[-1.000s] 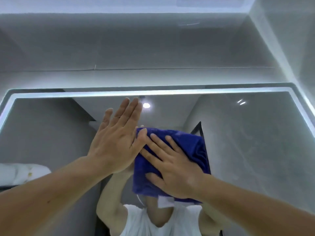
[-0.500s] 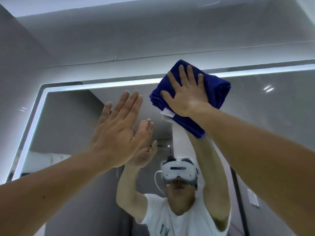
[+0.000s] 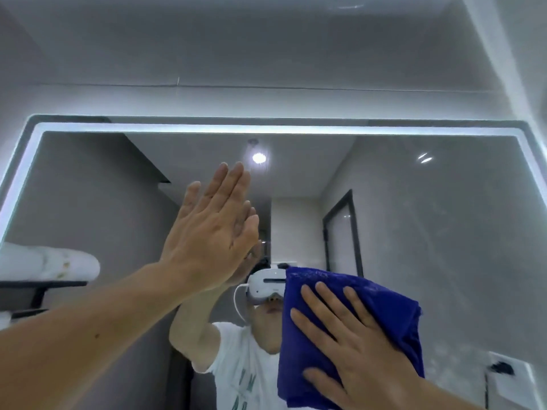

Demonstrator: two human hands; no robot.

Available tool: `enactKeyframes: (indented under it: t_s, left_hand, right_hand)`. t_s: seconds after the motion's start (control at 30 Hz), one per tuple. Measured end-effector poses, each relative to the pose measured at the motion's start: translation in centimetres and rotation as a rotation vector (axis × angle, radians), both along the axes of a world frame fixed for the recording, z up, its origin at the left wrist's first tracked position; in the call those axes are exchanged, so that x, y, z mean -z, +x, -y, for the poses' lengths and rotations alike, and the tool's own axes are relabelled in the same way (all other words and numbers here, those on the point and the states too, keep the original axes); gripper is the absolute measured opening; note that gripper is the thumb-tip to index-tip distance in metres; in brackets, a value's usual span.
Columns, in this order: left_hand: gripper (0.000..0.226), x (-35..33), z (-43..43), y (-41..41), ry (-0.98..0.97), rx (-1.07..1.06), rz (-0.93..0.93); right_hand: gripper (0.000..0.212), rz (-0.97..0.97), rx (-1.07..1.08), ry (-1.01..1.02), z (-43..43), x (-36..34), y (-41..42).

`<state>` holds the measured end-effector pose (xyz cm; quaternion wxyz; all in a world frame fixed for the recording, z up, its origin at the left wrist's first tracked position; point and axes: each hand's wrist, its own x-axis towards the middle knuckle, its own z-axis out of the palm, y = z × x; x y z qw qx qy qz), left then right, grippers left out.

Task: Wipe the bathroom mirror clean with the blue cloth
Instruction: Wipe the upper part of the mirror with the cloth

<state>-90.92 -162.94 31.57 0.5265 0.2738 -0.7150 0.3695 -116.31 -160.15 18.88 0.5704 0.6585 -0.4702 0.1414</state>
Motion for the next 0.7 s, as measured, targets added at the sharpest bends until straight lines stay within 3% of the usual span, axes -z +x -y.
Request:
enactKeyframes:
  t_s: [0.17, 0.4, 0.53, 0.7]
  left_hand:
    - [0.068, 3.0, 1.4, -1.0, 0.023, -0.028, 0.061]
    - [0.069, 3.8, 3.6, -2.3, -0.019, -0.079, 0.061]
    - [0.069, 4.4, 3.4, -2.6, -0.042, -0.045, 0.047]
    - [0.074, 8.1, 2.1, -2.7, -0.014, 0.006, 0.044]
  right_hand:
    - [0.067, 0.015, -0.024, -0.028, 0.2, -2.8, -0.7]
    - [0.065, 0.548, 0.011, -0.287, 2.3, -16.4, 2.2]
    - [0.066, 0.564, -0.009, -0.32, 2.4, -14.1, 2.8]
    - [0.067, 0.466, -0.005, -0.303, 2.1, -5.0, 2.2]
